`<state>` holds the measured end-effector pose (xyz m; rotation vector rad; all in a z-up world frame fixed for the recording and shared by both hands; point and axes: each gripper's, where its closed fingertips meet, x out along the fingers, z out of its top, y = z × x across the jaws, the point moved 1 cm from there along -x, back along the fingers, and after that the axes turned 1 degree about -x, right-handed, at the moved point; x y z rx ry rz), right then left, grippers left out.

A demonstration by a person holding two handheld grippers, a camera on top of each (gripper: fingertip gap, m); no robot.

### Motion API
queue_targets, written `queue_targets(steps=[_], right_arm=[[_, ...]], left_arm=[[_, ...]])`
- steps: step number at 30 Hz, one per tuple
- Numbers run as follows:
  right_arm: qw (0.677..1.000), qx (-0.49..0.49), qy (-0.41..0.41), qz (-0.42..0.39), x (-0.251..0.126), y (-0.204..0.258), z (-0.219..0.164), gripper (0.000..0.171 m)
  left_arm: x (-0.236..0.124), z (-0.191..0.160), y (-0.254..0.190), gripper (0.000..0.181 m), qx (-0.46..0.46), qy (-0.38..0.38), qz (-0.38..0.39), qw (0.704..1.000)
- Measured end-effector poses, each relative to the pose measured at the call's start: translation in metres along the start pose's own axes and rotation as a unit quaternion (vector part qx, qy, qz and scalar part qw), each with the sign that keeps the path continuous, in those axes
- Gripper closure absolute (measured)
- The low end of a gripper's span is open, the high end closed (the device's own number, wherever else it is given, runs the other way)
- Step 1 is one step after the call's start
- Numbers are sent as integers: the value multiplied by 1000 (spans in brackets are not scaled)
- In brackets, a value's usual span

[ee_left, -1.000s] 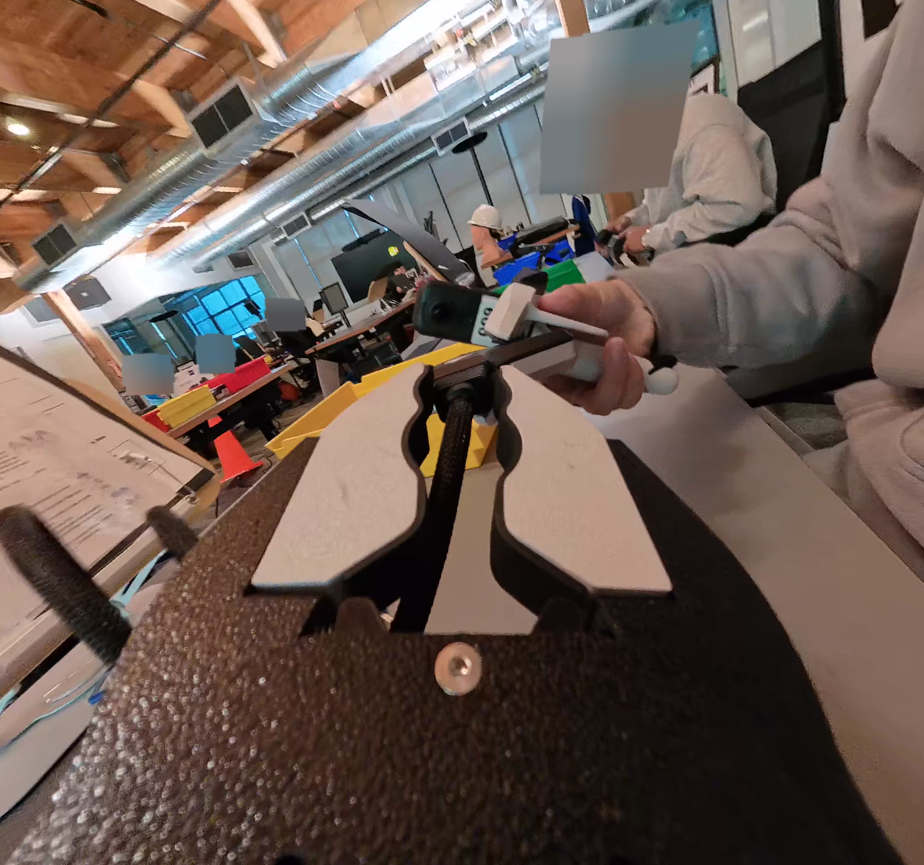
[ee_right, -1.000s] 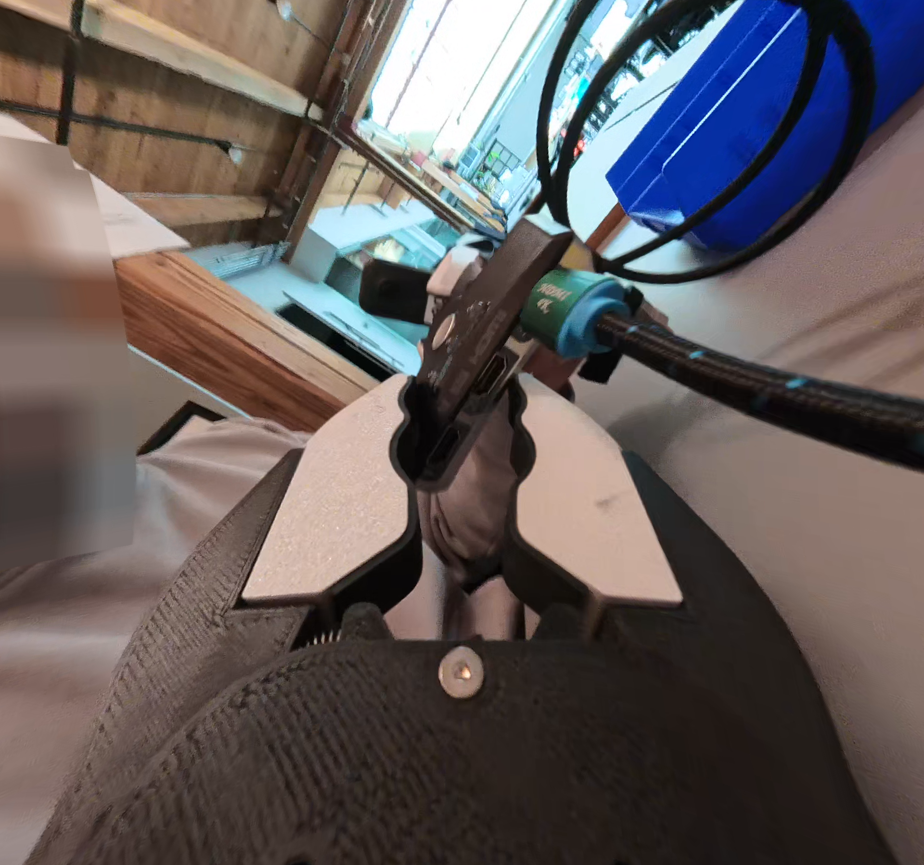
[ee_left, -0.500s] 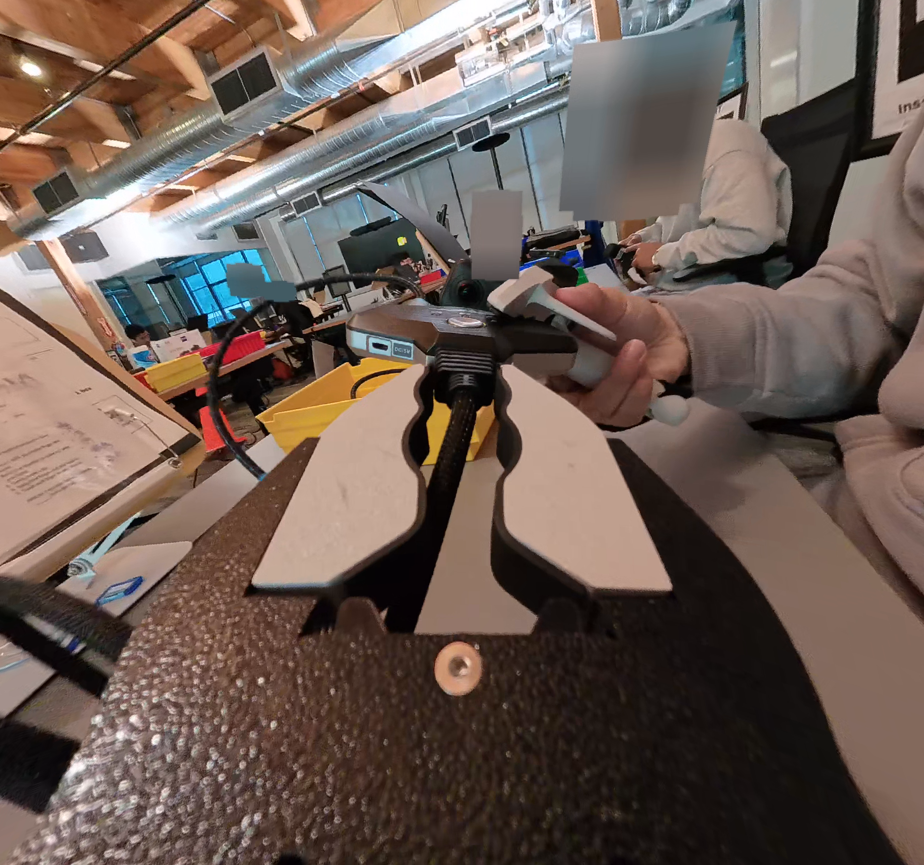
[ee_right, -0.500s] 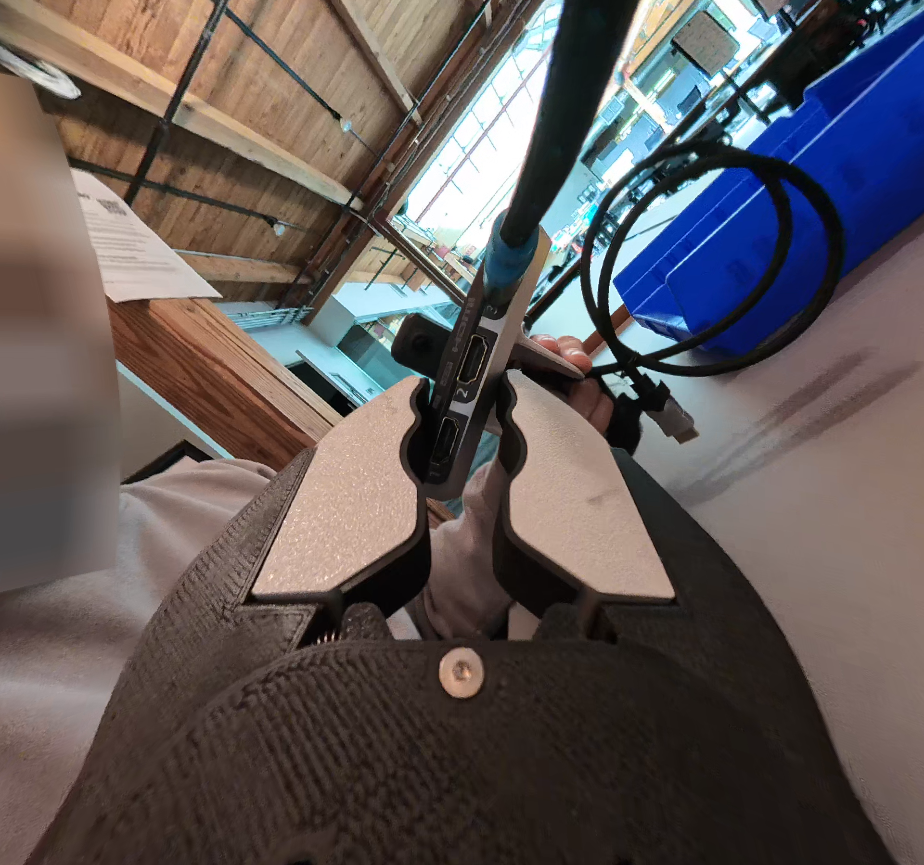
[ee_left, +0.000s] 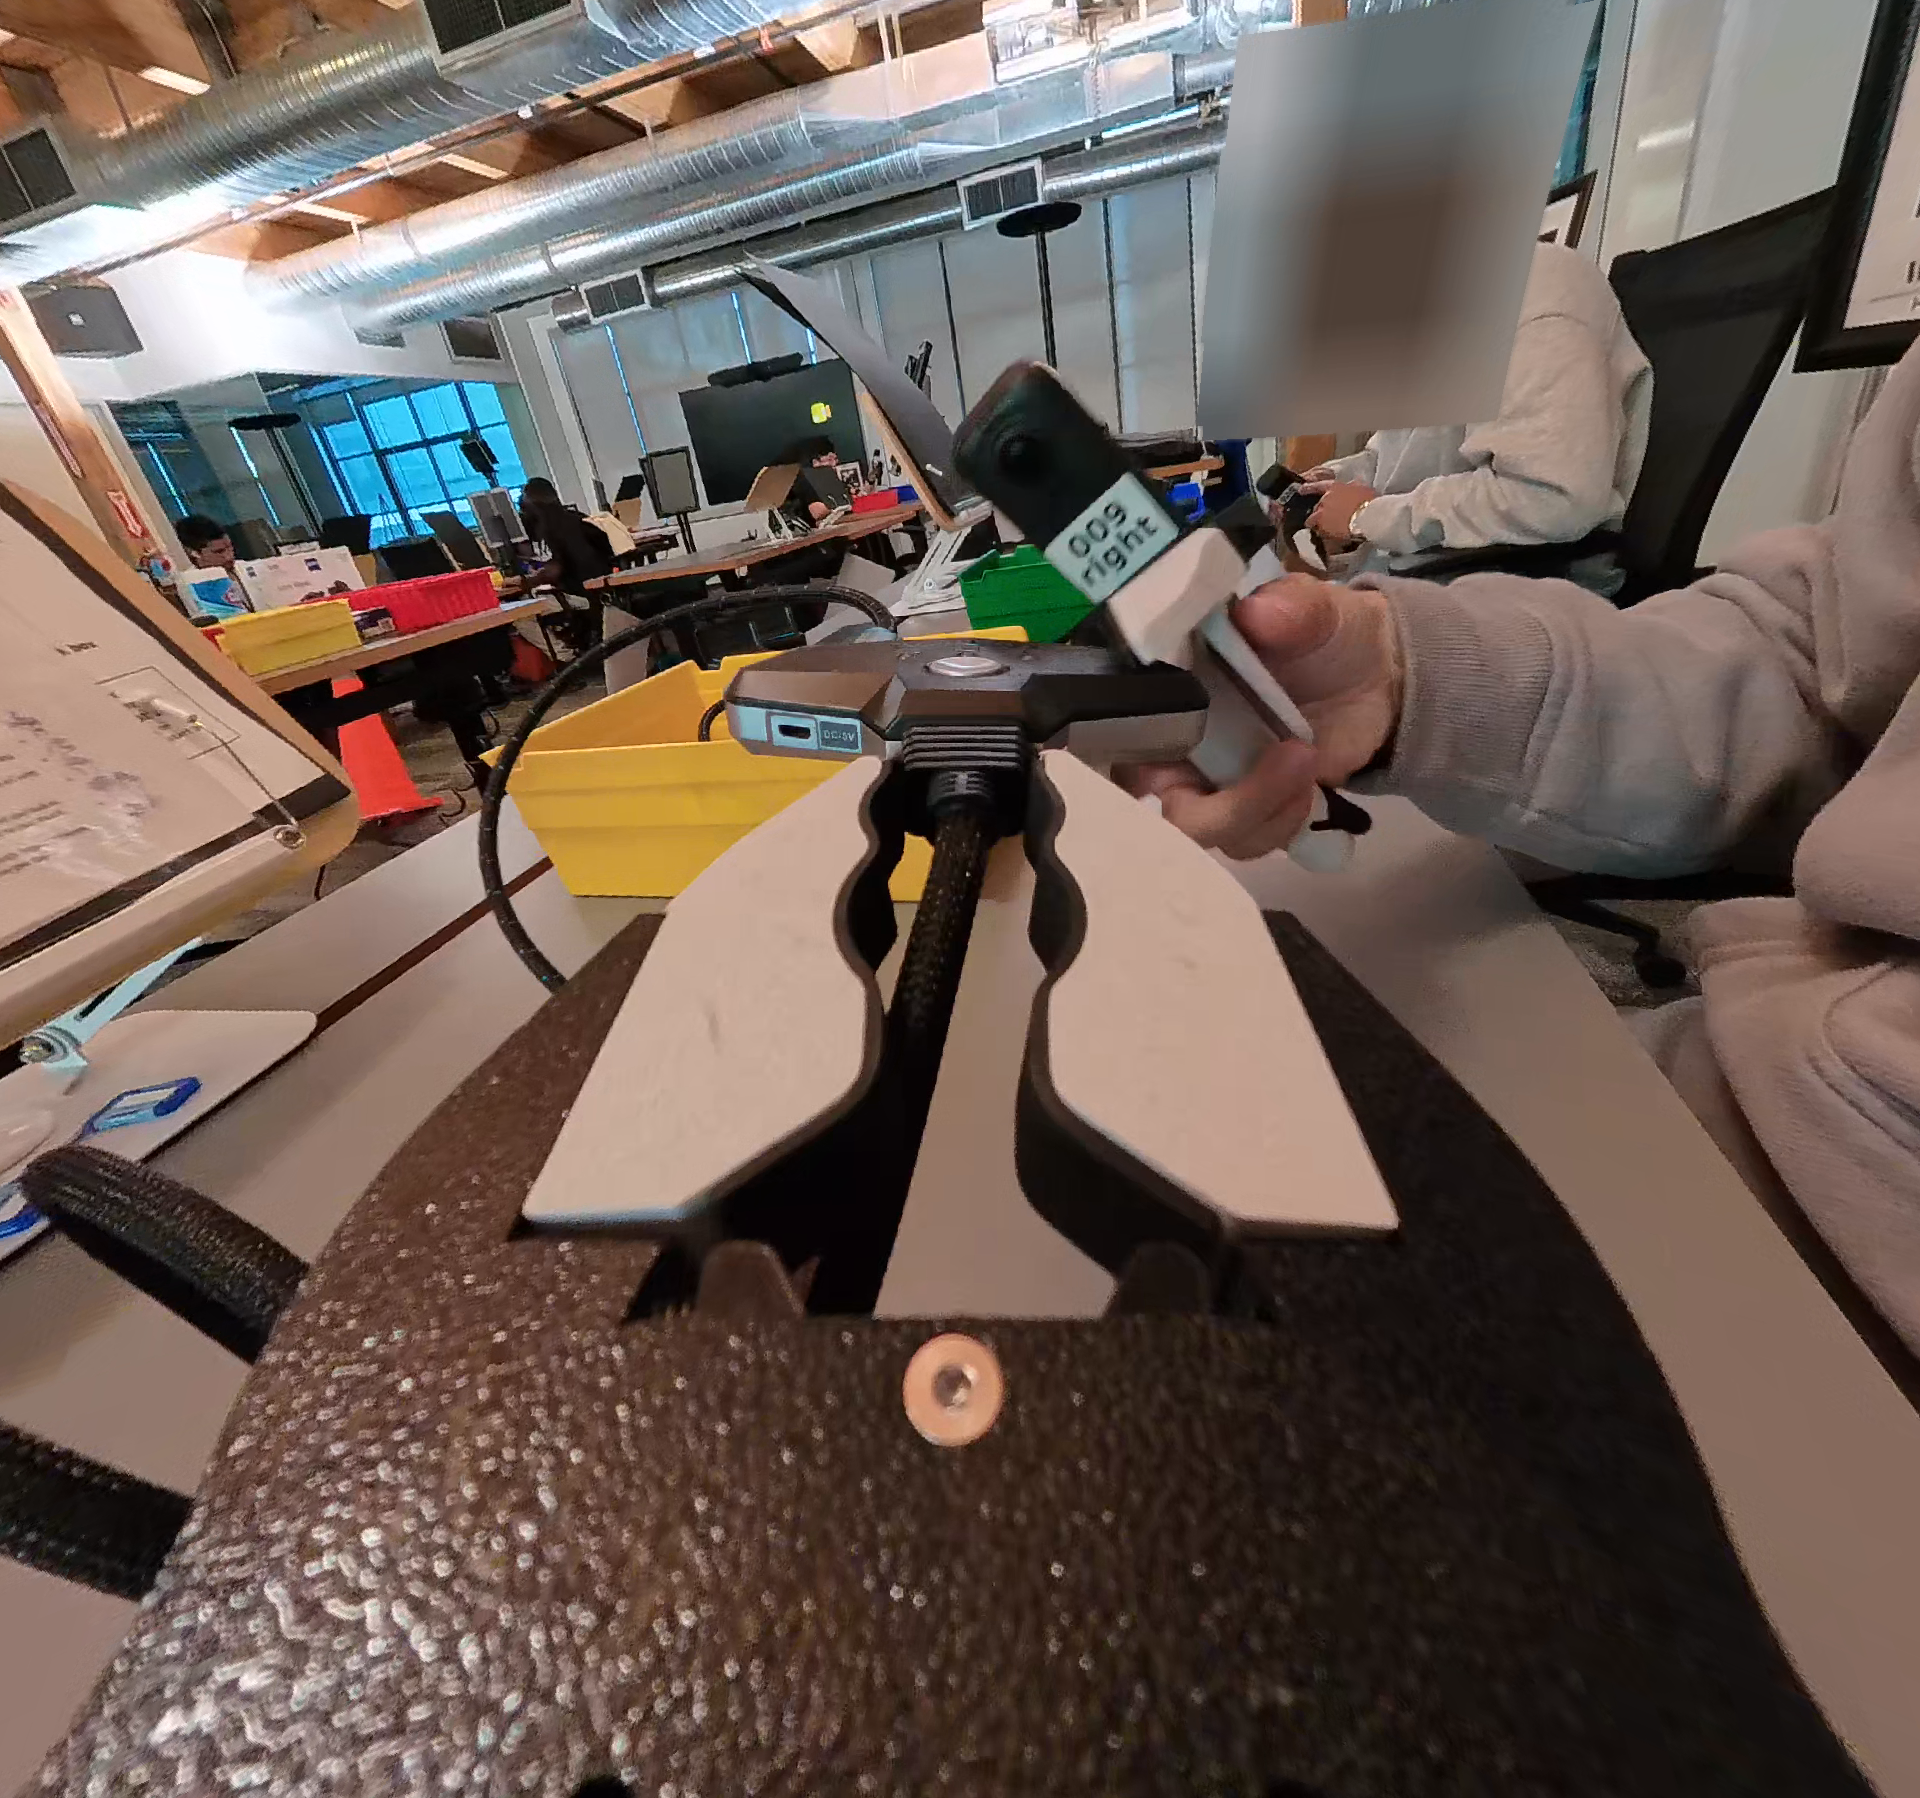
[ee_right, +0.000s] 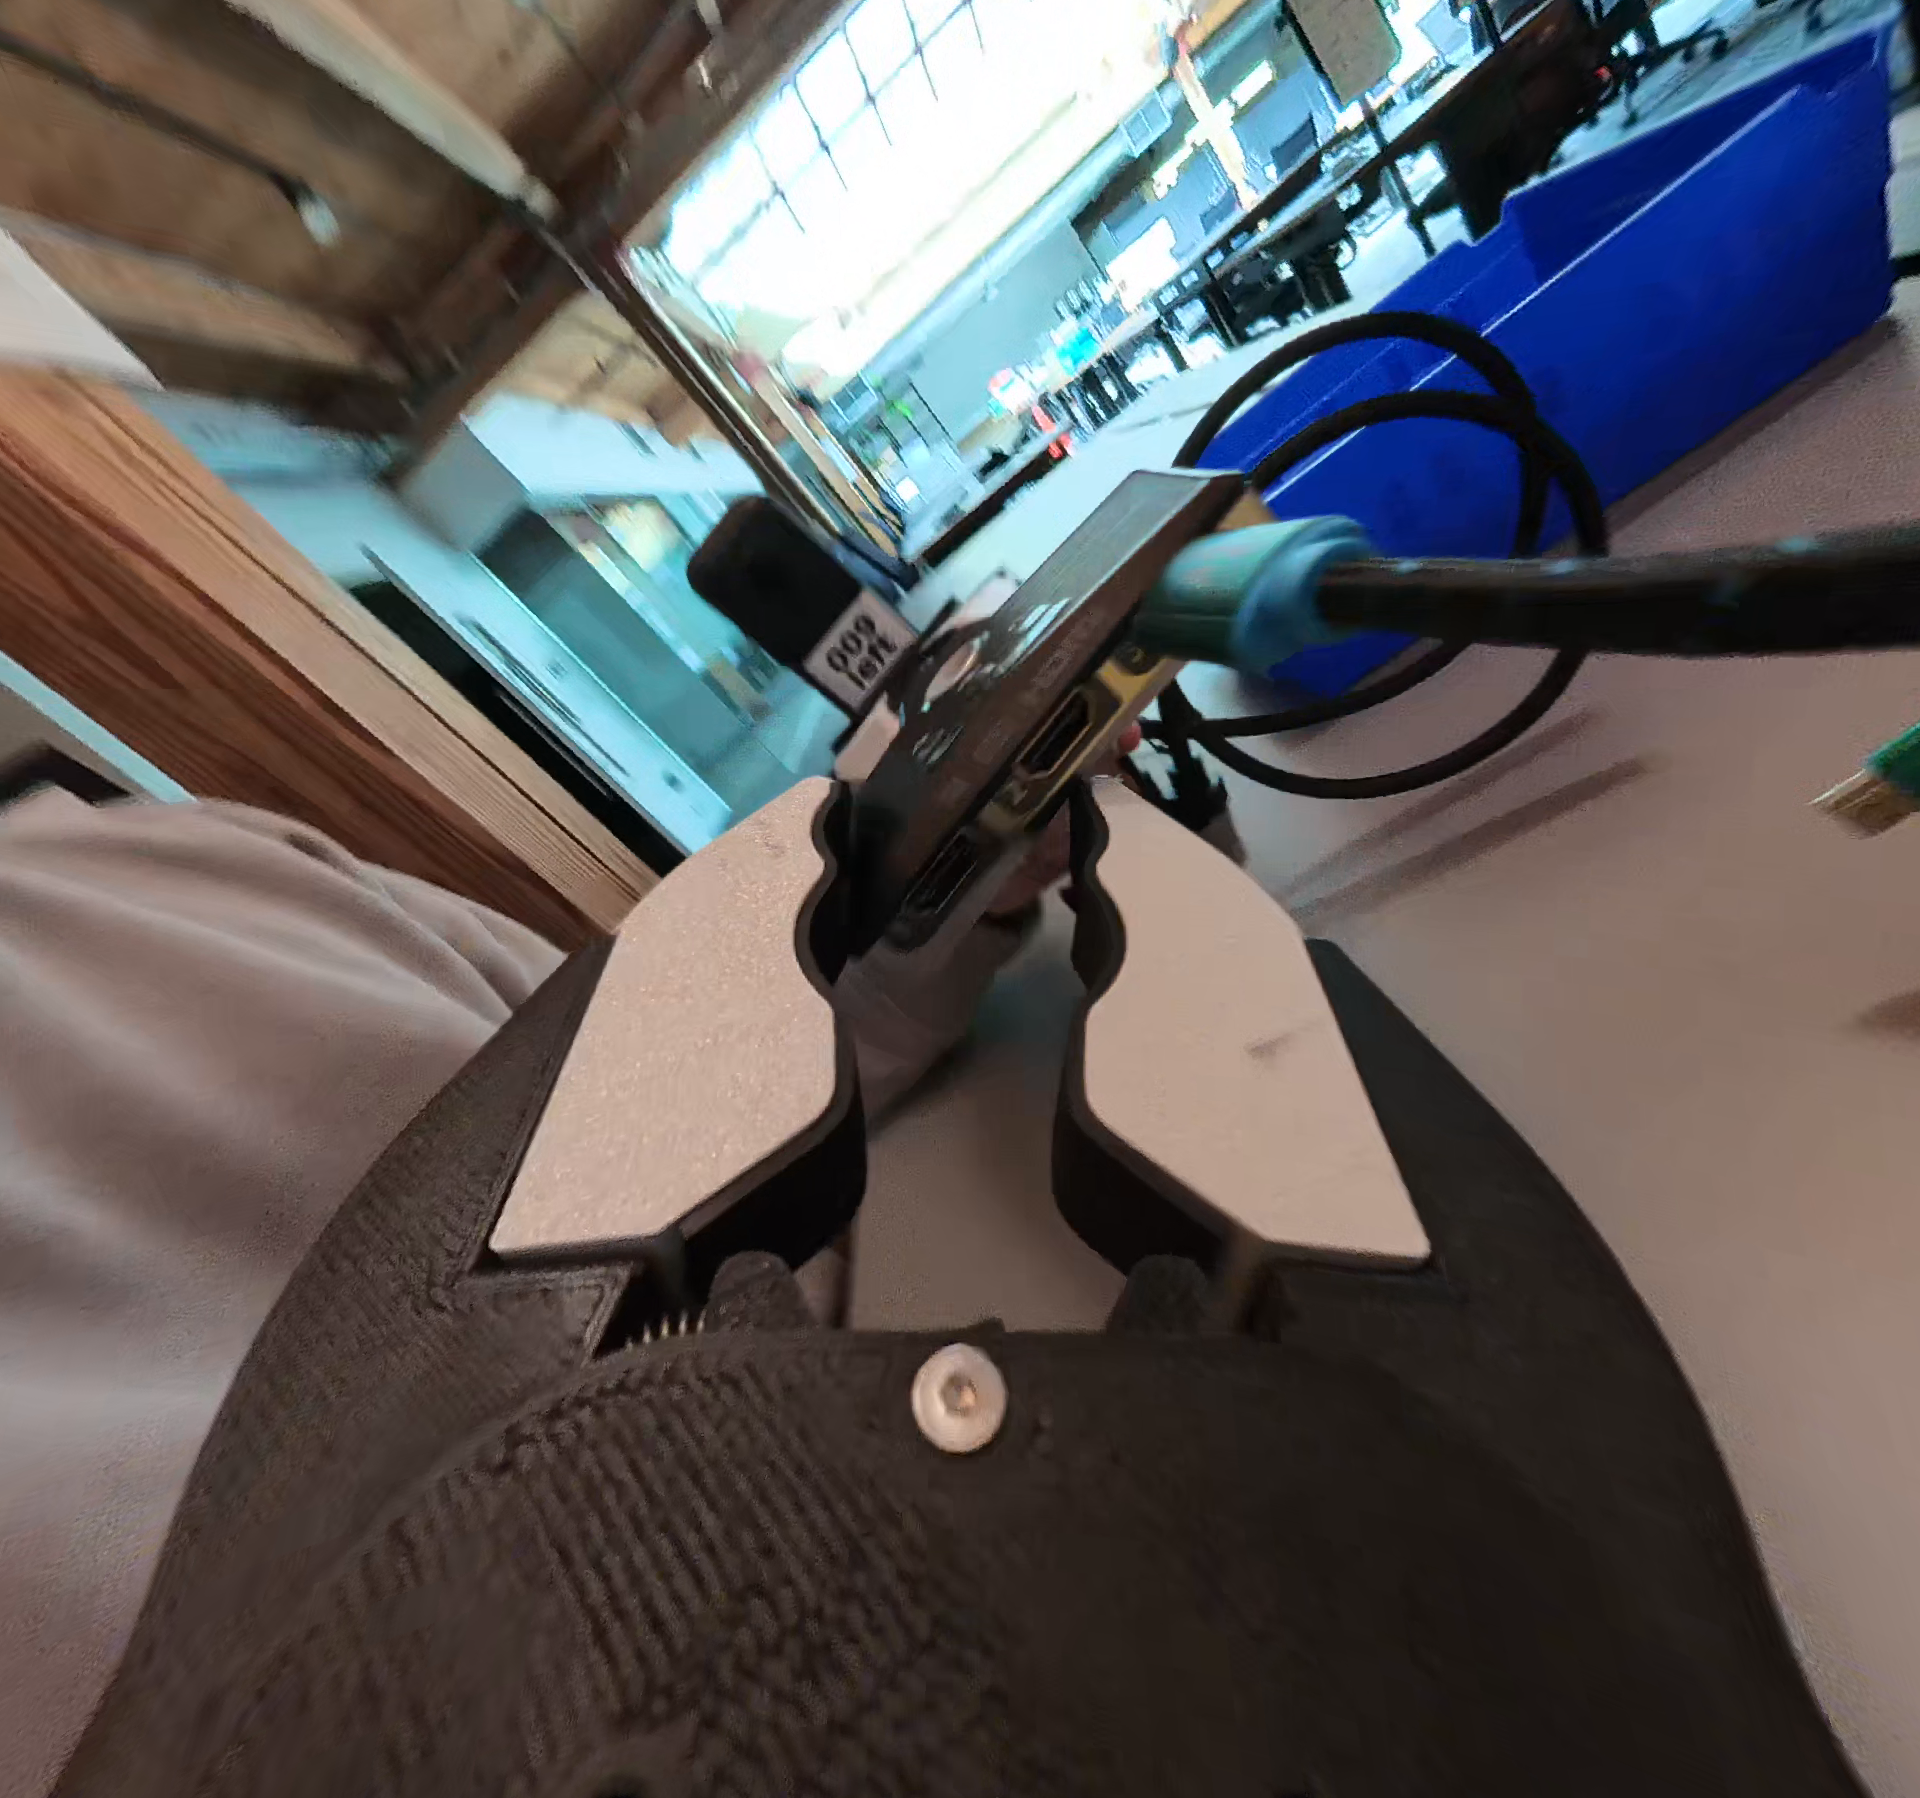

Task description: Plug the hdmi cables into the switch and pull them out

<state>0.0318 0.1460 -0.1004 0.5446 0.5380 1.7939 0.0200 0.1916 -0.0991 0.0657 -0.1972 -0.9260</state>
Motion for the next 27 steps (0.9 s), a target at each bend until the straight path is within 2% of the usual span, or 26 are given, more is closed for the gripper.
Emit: queue_targets(steps=[2,4,7,10,12,14,18,22,27], right_arm=[[995,-81,52,-32,-8,3,-3,125],[976,-174,118,-64,-22,9,-4,126],[918,-321,182,-144,-43,12,17,122],[863,-404,241,-183,-48,12,40,117],[845,-426,261,-191,-42,7,54,119],[843,-422,282,-178,-34,-2,58,125],[834,-411,341,-142,-23,-21,48,132],[832,-407,355,-128,-18,-25,44,145],[830,-390,388,-92,-19,-23,30,144]], left_arm=[[-3,0,3,159,2,-1,4,1000],[-7,1,6,159,1,-4,9,1000],[-13,3,9,159,-8,-18,7,1000],[-15,4,7,159,-10,-22,-4,1000],[-13,3,4,159,-8,-16,-12,1000],[-11,2,1,159,-4,-12,-19,1000],[-8,0,-4,159,0,-7,-30,1000],[-9,-3,-6,159,8,4,-35,999],[-9,-2,-7,159,7,1,-40,999]])
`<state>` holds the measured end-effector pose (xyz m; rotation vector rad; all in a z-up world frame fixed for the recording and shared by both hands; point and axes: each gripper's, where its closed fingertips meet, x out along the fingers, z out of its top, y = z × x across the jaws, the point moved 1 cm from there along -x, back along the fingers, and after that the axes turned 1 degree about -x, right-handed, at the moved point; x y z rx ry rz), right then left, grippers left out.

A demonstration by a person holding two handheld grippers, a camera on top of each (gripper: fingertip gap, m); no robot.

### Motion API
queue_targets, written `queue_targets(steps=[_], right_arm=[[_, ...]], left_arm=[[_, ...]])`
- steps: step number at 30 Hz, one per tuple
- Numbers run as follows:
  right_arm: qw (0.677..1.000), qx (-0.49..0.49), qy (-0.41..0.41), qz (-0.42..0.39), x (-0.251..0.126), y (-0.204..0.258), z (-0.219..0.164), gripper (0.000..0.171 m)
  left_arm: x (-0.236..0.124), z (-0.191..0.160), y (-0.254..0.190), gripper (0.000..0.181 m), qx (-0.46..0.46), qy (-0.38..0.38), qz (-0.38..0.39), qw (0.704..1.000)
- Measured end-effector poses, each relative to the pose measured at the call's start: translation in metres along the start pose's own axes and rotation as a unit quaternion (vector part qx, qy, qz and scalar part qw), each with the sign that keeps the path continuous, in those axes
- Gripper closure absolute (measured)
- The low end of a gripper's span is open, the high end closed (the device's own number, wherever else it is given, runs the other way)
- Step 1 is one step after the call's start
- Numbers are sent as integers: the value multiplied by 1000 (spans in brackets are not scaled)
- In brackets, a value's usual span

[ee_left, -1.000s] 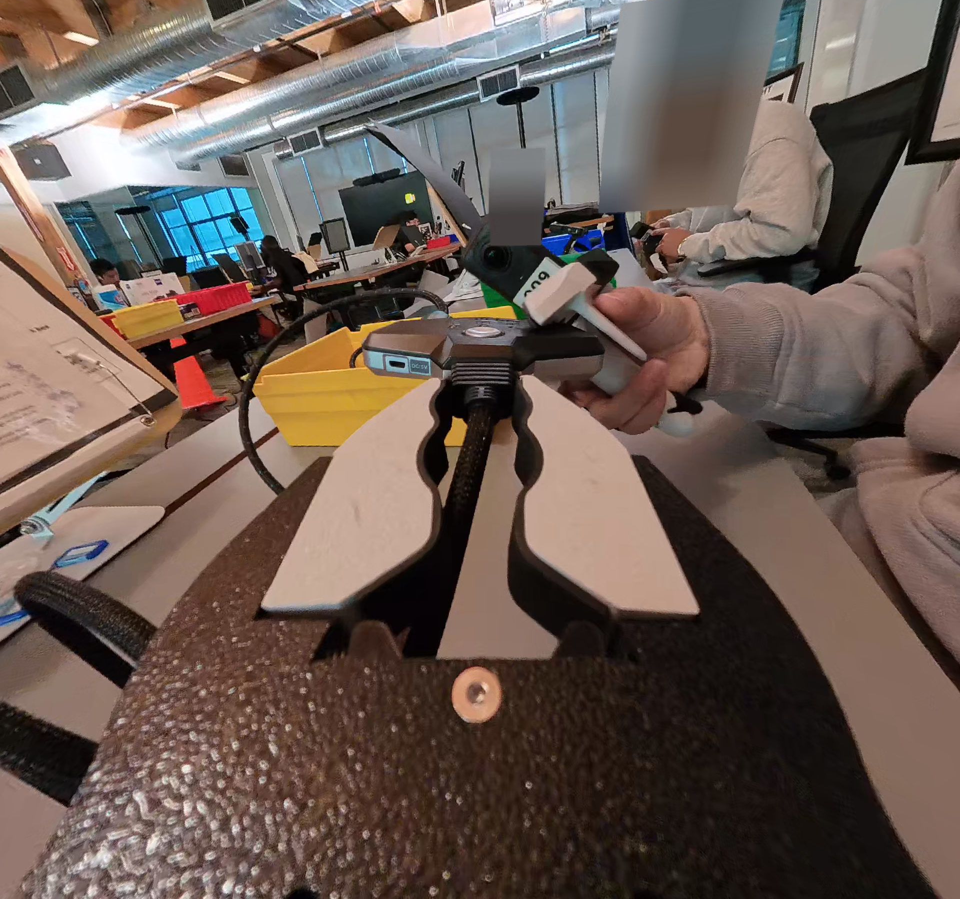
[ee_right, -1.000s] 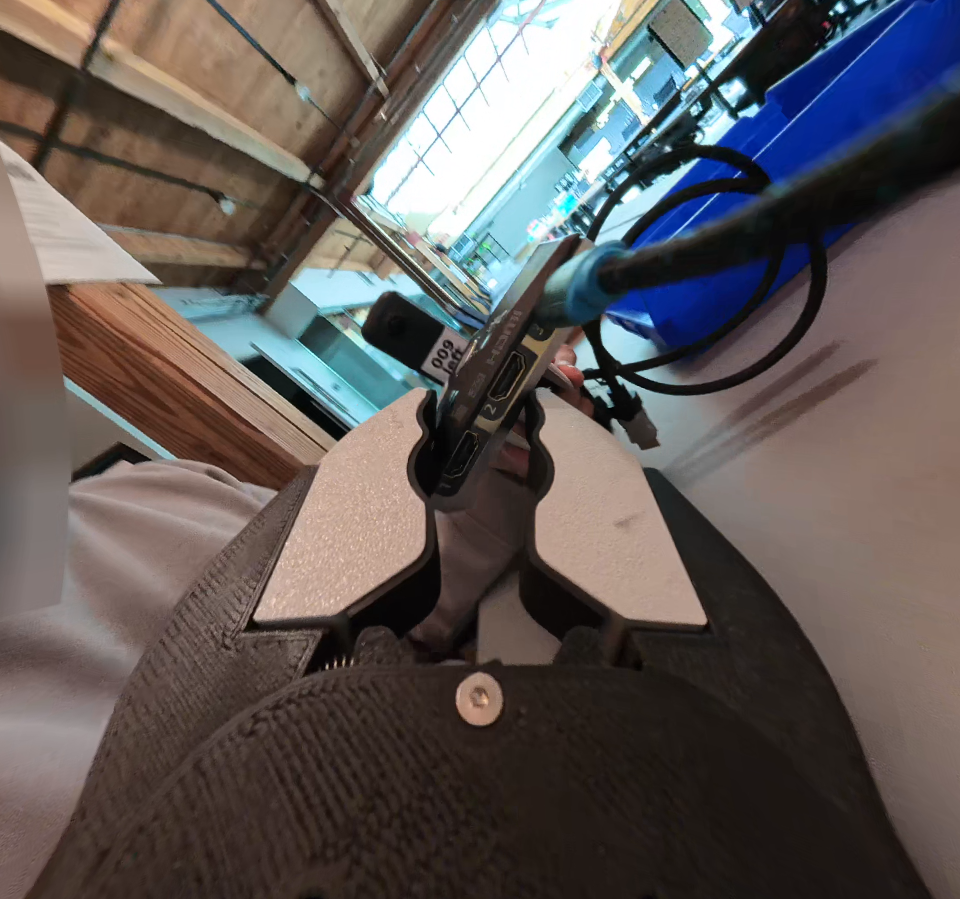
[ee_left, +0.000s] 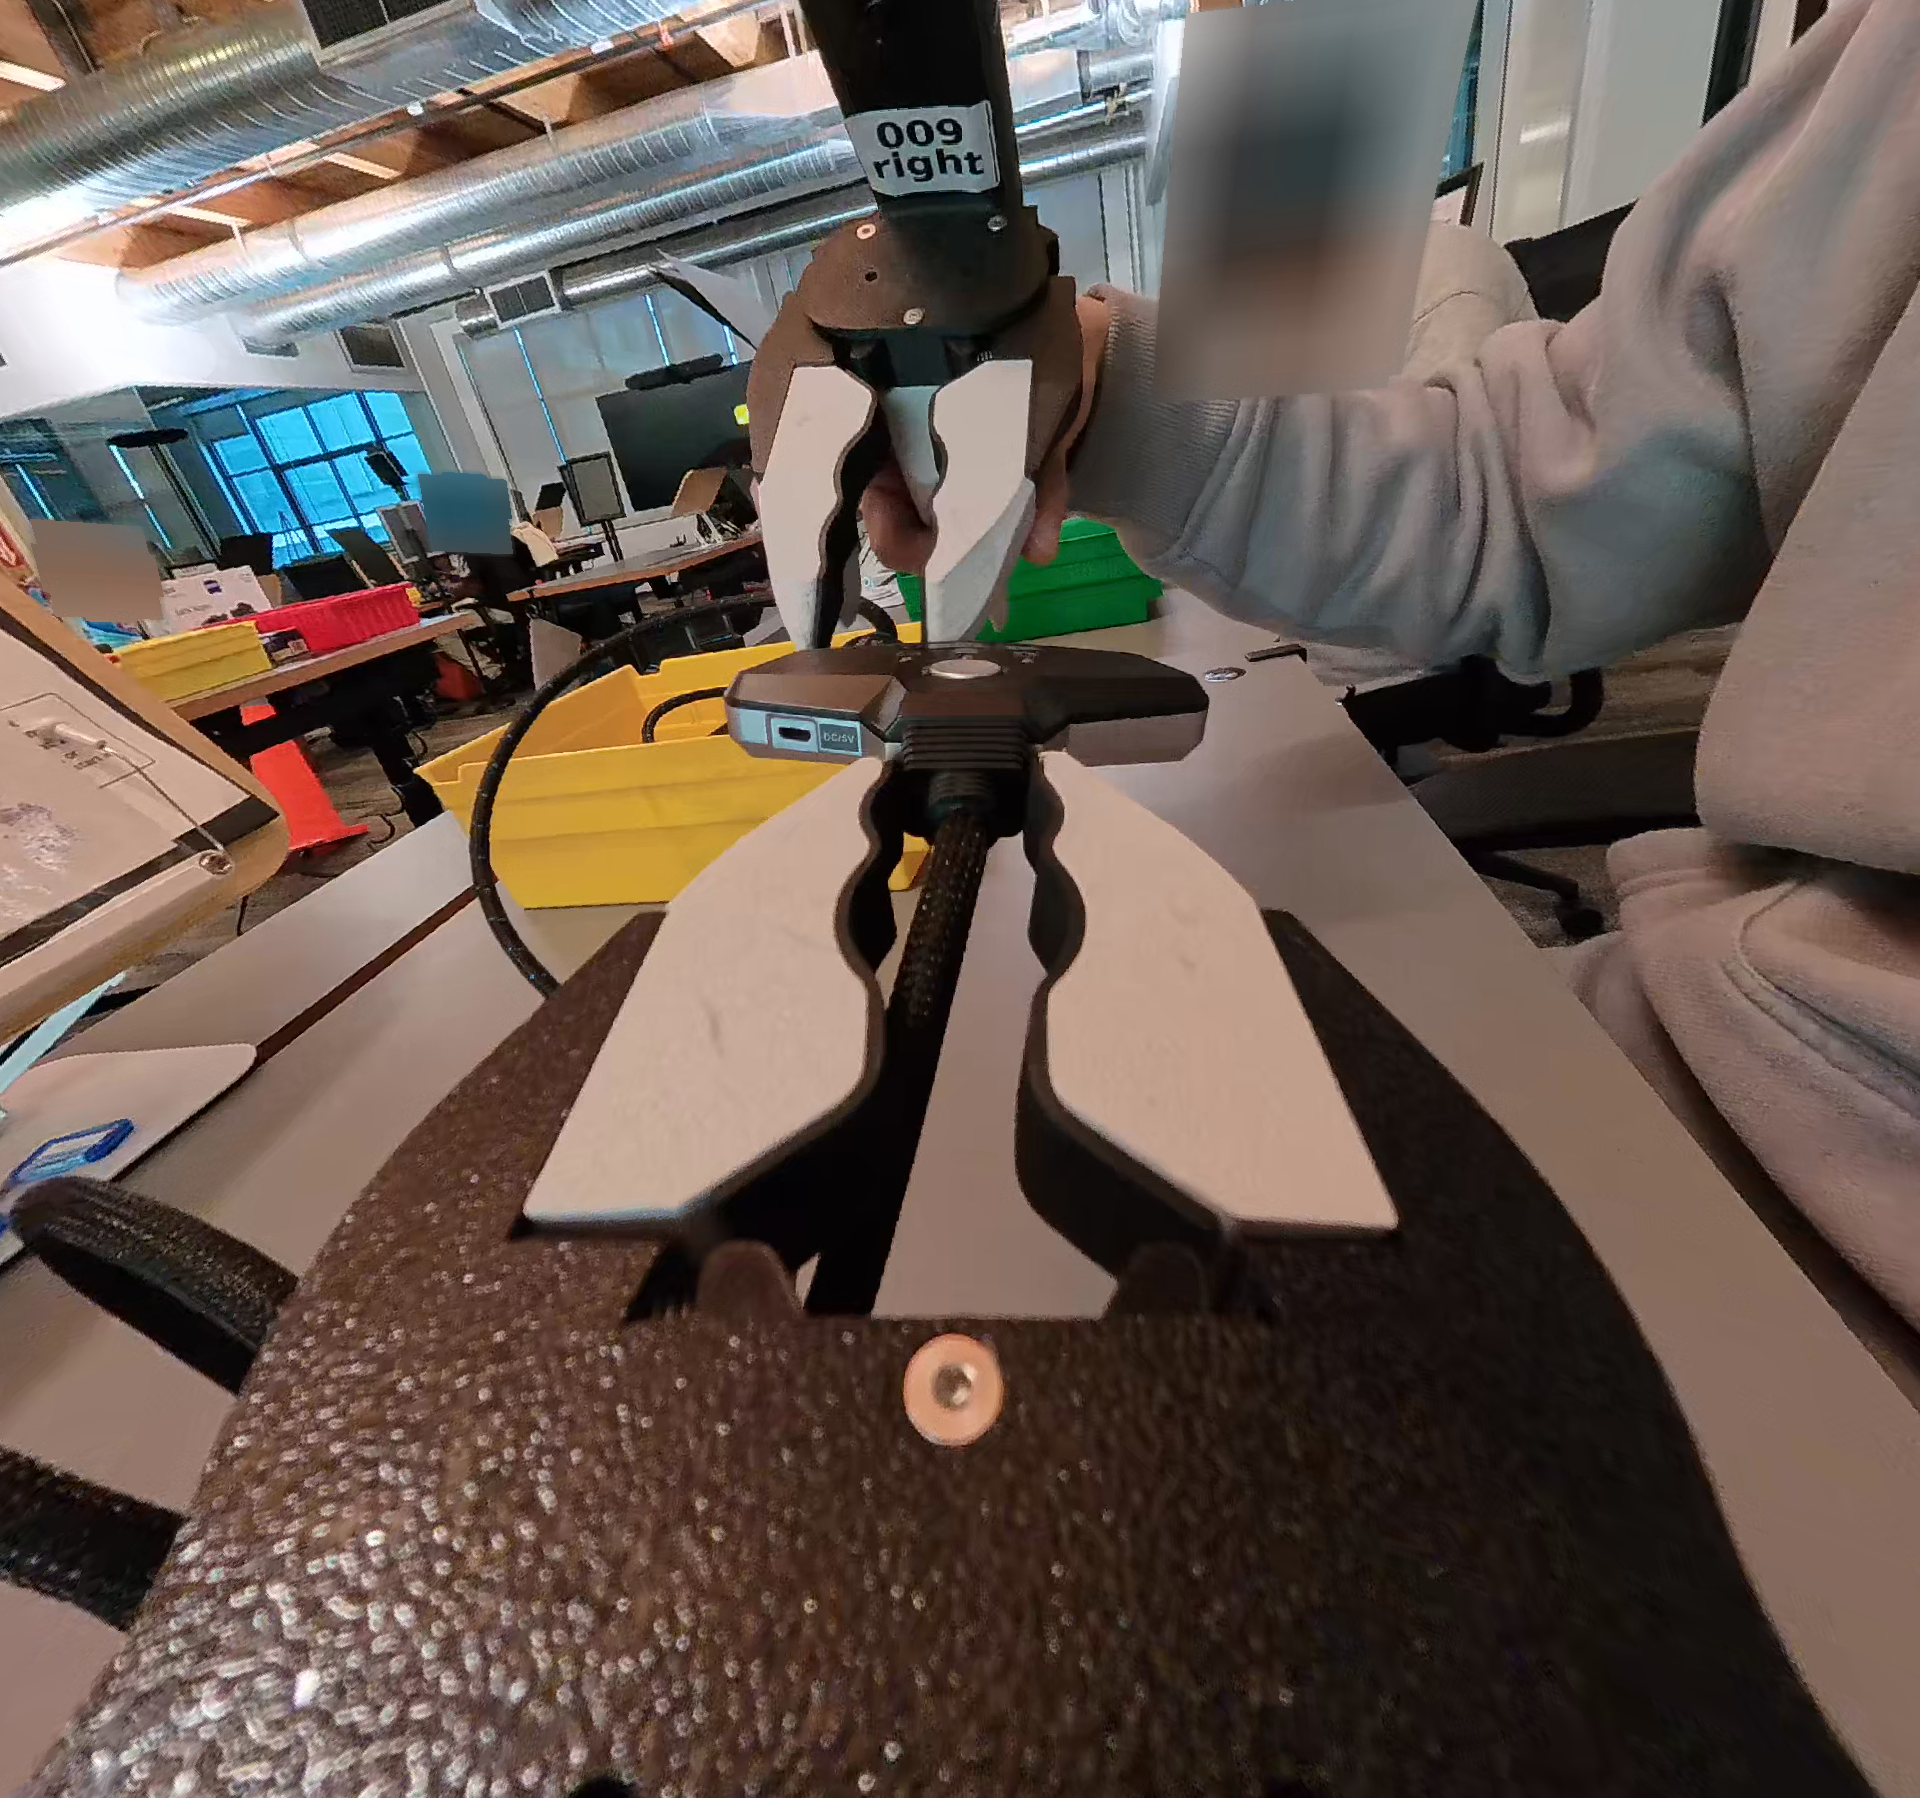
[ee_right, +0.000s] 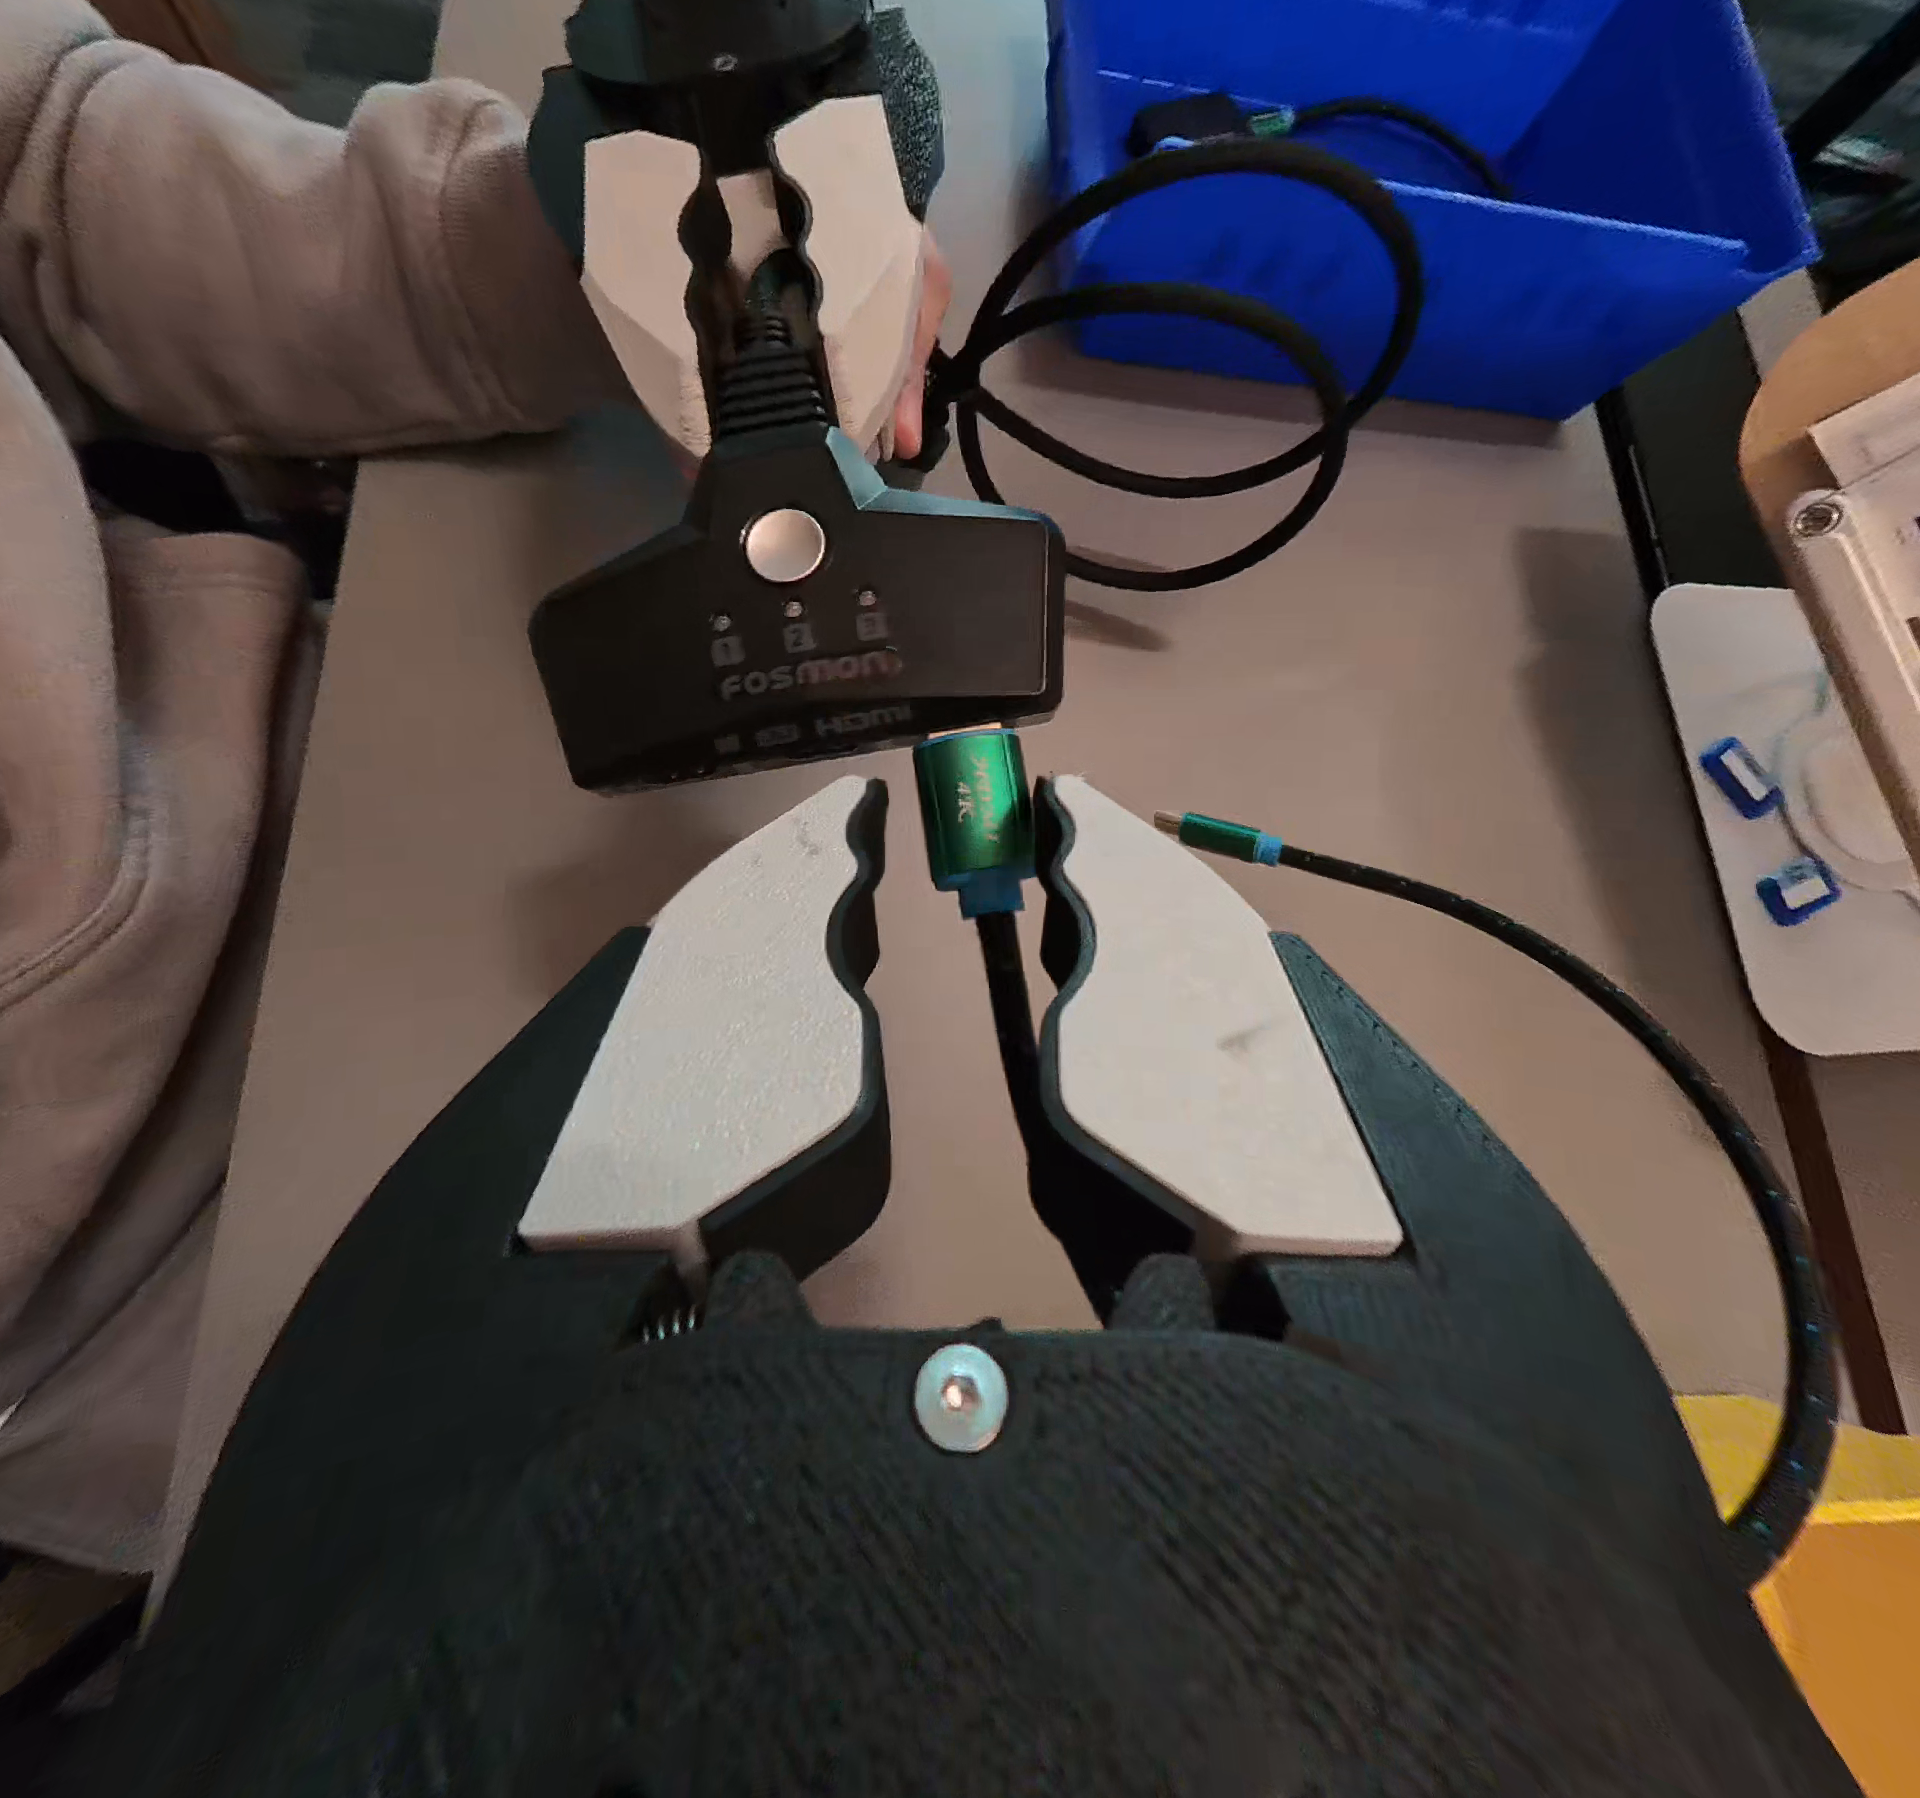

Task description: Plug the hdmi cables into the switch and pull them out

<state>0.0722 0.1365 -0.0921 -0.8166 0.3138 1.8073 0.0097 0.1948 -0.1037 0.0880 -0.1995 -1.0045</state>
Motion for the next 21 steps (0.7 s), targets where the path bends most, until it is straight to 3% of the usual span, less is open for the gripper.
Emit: queue_targets(steps=[14,21], right_arm=[[997,-66,25,12,4,3,4,150],[984,-126,128,-3,-6,5,-3,150]], left_arm=[[-6,5,-3,159,13,-2,-11,1000],[3,4,-7,159,29,7,-12,999]])
